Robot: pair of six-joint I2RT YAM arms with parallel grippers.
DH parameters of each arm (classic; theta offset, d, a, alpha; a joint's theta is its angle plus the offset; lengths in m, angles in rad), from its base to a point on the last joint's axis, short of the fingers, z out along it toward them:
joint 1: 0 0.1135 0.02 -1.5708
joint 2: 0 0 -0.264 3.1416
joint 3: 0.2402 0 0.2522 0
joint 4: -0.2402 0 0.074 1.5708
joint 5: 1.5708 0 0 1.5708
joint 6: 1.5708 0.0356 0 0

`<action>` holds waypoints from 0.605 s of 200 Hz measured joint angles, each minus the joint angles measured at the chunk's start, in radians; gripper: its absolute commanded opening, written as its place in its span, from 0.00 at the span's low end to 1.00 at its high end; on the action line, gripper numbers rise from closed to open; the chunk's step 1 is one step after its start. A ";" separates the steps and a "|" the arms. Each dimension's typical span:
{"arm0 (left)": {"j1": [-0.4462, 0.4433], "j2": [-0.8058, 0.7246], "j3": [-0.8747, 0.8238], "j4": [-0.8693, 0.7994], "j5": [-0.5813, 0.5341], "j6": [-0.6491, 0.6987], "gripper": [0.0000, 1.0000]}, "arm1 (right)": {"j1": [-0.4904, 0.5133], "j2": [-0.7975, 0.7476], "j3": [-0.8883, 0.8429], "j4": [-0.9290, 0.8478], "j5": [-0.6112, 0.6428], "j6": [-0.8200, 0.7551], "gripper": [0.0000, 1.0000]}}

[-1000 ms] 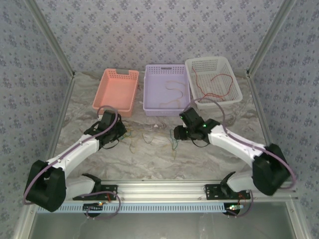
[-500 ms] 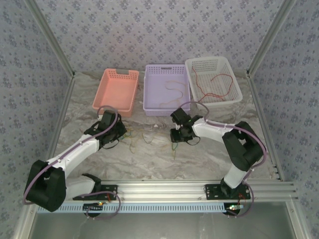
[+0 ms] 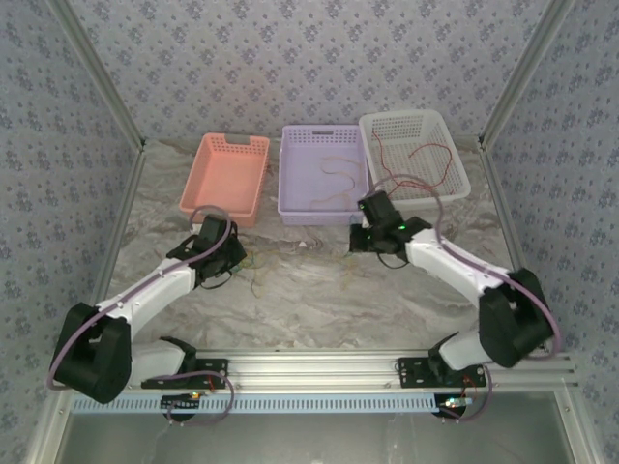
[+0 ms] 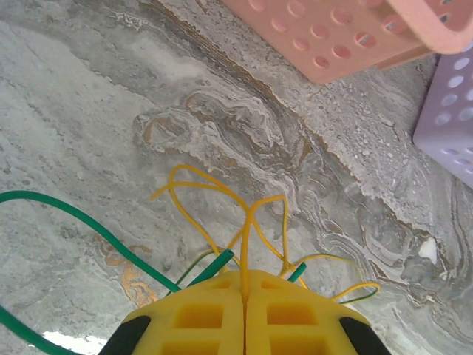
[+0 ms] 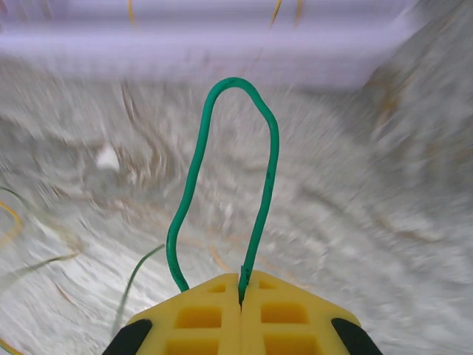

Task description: Untangle the cables

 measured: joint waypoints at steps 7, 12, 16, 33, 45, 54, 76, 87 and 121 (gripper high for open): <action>0.000 0.004 0.000 0.000 -0.008 0.000 0.00 | -0.027 -0.035 0.002 -0.005 -0.001 -0.001 0.00; 0.000 0.007 0.000 0.000 -0.012 -0.003 0.00 | -0.048 -0.057 0.005 -0.012 -0.002 -0.003 0.00; 0.000 0.009 0.000 0.000 -0.015 -0.005 0.00 | -0.063 -0.071 0.009 -0.018 -0.005 -0.005 0.00; 0.000 0.011 0.000 0.000 -0.032 -0.008 0.00 | -0.126 -0.111 0.037 -0.051 -0.022 -0.012 0.00; 0.000 0.011 0.000 0.000 -0.044 -0.010 0.00 | -0.161 -0.130 0.061 -0.069 -0.034 -0.022 0.00; 0.000 0.012 0.000 0.000 -0.052 -0.010 0.00 | -0.185 -0.146 0.081 -0.084 -0.040 -0.029 0.00; 0.000 0.024 0.000 -0.002 -0.073 -0.010 0.00 | -0.246 -0.175 0.124 -0.117 -0.062 -0.044 0.00; 0.000 0.032 0.000 -0.003 -0.085 -0.010 0.00 | -0.287 -0.187 0.145 -0.132 -0.072 -0.051 0.00; 0.013 0.047 0.000 -0.003 -0.105 -0.010 0.00 | -0.420 -0.214 0.188 -0.182 -0.091 -0.065 0.00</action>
